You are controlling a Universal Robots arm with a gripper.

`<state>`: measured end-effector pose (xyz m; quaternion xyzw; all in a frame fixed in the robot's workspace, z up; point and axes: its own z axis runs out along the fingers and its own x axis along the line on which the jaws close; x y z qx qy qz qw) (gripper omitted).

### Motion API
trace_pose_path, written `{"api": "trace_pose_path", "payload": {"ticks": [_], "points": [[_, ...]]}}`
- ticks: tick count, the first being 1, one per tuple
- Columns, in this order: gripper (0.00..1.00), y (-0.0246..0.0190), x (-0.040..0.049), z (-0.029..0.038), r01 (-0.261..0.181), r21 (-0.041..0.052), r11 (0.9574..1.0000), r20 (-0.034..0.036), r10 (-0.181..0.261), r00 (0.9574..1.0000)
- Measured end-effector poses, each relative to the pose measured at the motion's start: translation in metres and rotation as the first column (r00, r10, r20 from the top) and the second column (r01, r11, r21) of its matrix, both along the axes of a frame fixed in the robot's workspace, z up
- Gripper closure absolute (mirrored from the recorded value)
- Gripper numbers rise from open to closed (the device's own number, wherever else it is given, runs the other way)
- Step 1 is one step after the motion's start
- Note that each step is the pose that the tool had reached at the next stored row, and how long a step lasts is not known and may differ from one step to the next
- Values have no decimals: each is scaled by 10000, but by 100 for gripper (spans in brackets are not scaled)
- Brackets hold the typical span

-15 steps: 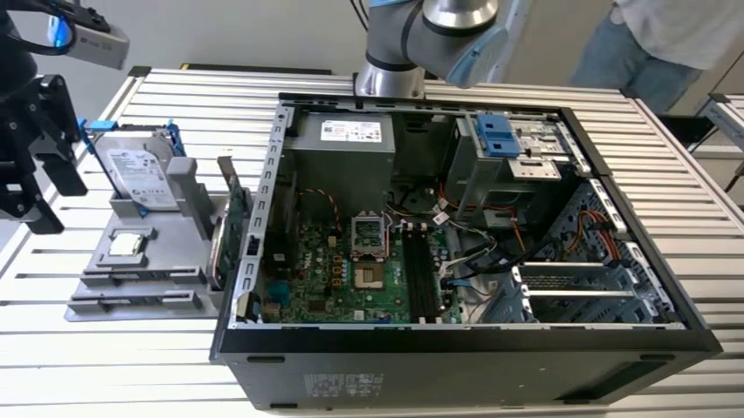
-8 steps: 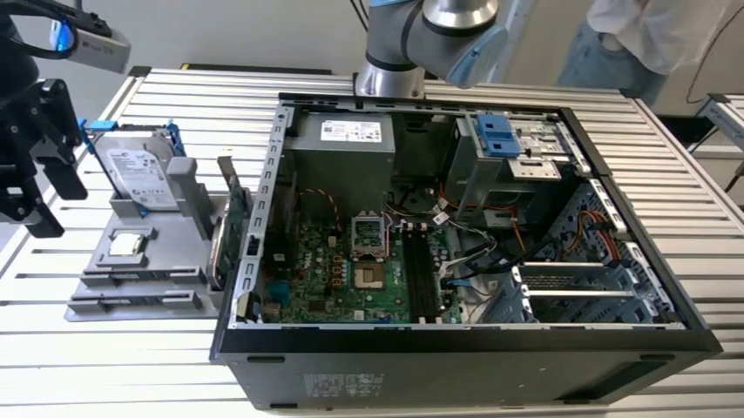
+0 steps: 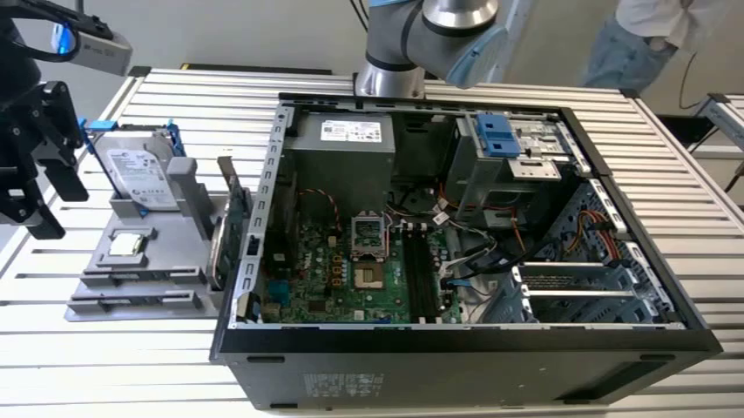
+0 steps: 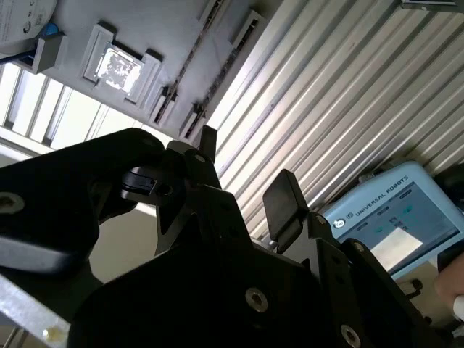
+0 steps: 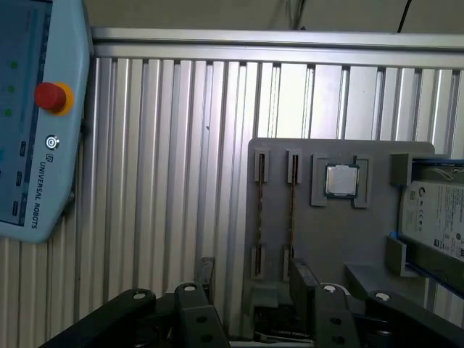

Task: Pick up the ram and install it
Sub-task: 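Pick up the ram and move it above insertion slot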

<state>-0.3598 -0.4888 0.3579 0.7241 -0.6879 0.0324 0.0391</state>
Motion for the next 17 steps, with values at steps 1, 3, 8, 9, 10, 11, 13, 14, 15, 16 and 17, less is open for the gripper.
{"api": "trace_pose_path", "payload": {"ticks": [1,3,8,9,10,11,13,14,15,16,17], "points": [[0,1,0,-3,0,-1,10000,0,0,10000],[0,1,0,-7,0,-2,10000,-1,0,10000],[0,4,0,-28,0,-15,10000,0,0,10000],[0,5,0,-34,0,-18,10000,2,0,10000],[0,6,0,-39,0,-22,10000,3,0,10000],[0,7,0,-44,0,-25,10000,3,0,10000],[0,9,0,-54,0,-30,10000,4,0,10000],[0,9,0,-58,0,-33,10000,3,0,10000],[0,10,0,-64,0,-34,10000,5,0,10000],[0,11,0,-69,0,-37,10000,6,0,10000],[0,11,0,-73,0,-40,10000,6,0,10000]]}}
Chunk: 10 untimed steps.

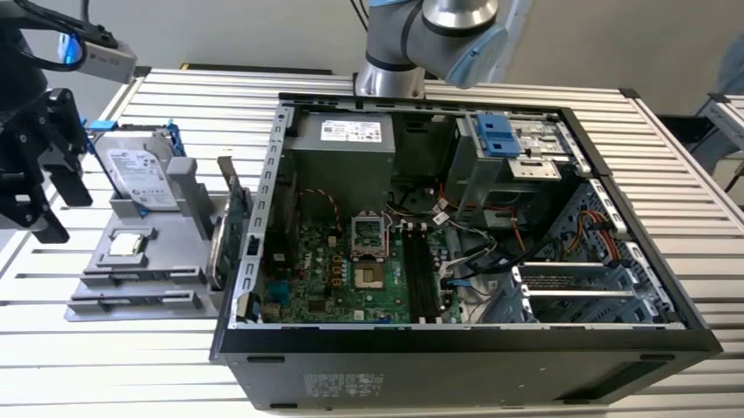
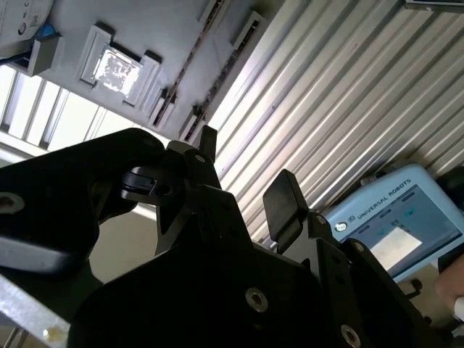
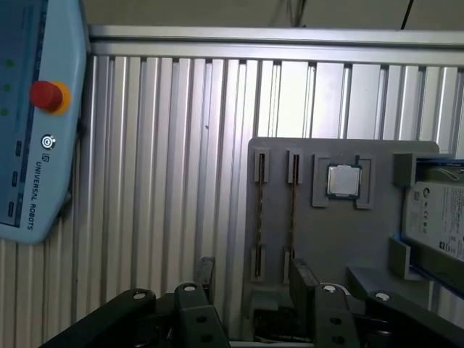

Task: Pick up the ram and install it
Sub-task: 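Pick up the ram and move it above insertion slot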

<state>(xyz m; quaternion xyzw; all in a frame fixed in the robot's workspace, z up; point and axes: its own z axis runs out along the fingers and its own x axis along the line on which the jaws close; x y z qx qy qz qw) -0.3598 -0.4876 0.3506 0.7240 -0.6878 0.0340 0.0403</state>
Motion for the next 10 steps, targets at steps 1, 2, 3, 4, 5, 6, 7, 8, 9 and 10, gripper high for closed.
{"api": "trace_pose_path", "payload": {"ticks": [1,2,3,4,5,6,7,8,9,10], "points": [[0,0,0,-4,0,-4,10000,0,0,10000],[0,1,0,-8,0,-8,10000,0,0,10000],[0,2,0,-12,0,-11,10000,0,0,10000],[0,3,0,-16,0,-14,10000,0,0,10000],[0,3,0,-20,0,-17,10000,0,0,10000],[0,4,0,-25,0,-19,10000,1,0,10000],[0,5,0,-28,0,-22,10000,1,0,10000],[0,5,0,-33,0,-24,10000,2,0,10000],[0,6,0,-37,0,-26,10000,2,0,10000],[0,7,0,-41,-1,-29,10000,3,1,10000]]}}
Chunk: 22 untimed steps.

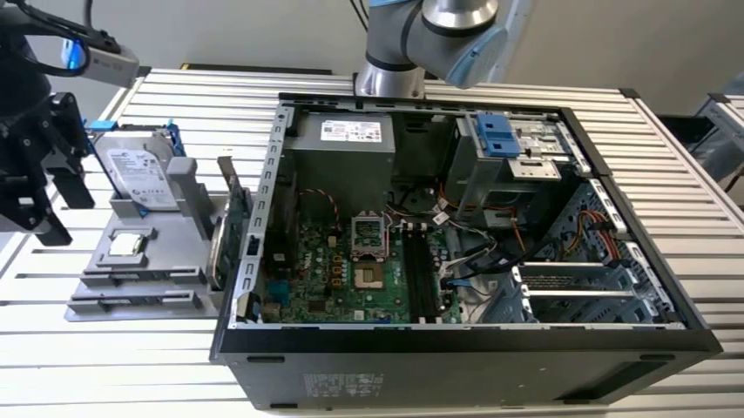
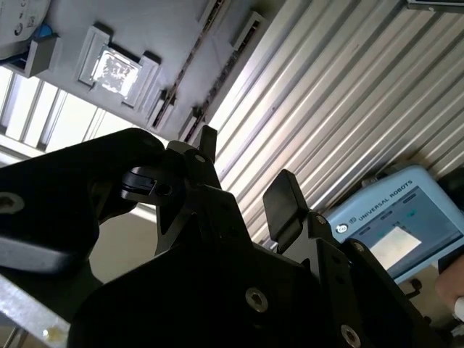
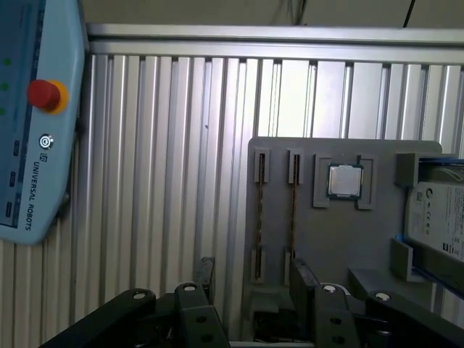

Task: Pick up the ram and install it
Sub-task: 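Pick up the ram and move it above insertion slot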

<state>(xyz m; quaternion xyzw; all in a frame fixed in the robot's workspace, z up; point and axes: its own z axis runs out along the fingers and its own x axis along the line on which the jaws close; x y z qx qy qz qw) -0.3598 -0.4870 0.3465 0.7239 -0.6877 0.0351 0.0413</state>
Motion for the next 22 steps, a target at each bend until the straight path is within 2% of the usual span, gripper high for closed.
{"api": "trace_pose_path", "payload": {"ticks": [22], "points": [[0,11,0,-79,0,-92,10000,0,0,10000]]}}
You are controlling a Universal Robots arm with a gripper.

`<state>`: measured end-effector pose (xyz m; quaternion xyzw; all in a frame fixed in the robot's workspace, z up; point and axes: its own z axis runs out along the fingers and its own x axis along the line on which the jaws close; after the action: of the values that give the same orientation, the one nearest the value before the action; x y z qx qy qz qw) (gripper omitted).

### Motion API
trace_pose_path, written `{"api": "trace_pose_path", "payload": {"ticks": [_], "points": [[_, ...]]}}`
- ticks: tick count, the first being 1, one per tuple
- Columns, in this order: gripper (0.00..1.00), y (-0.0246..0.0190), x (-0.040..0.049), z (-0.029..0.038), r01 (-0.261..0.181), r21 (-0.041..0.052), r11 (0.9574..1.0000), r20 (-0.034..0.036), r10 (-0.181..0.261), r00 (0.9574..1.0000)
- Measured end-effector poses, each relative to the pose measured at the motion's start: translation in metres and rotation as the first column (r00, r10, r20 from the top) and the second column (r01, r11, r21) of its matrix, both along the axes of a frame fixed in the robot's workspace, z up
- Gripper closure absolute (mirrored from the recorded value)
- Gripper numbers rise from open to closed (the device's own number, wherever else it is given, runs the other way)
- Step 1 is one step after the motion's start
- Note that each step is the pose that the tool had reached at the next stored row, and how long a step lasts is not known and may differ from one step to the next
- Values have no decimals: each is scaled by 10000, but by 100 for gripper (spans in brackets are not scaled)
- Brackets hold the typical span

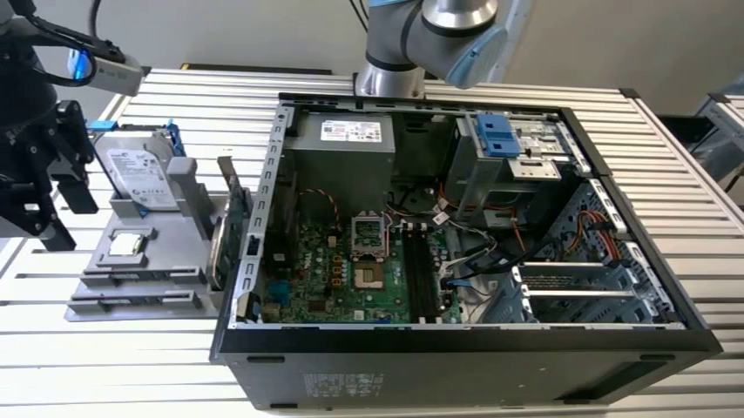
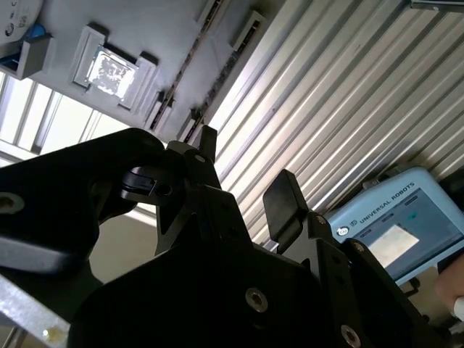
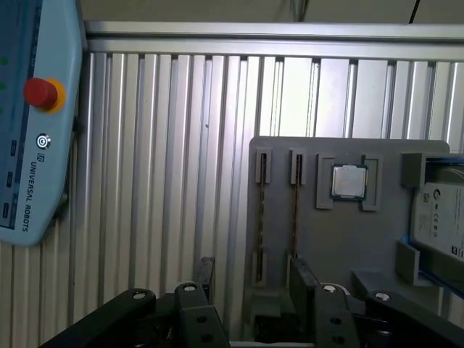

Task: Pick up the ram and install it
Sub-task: 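Pick up the ram and move it above insertion slot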

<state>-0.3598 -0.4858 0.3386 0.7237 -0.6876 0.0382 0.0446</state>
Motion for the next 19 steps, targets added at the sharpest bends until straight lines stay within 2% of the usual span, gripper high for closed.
{"api": "trace_pose_path", "payload": {"ticks": [19], "points": [[0,3,0,-57,0,-63,10000,1,0,10000]]}}
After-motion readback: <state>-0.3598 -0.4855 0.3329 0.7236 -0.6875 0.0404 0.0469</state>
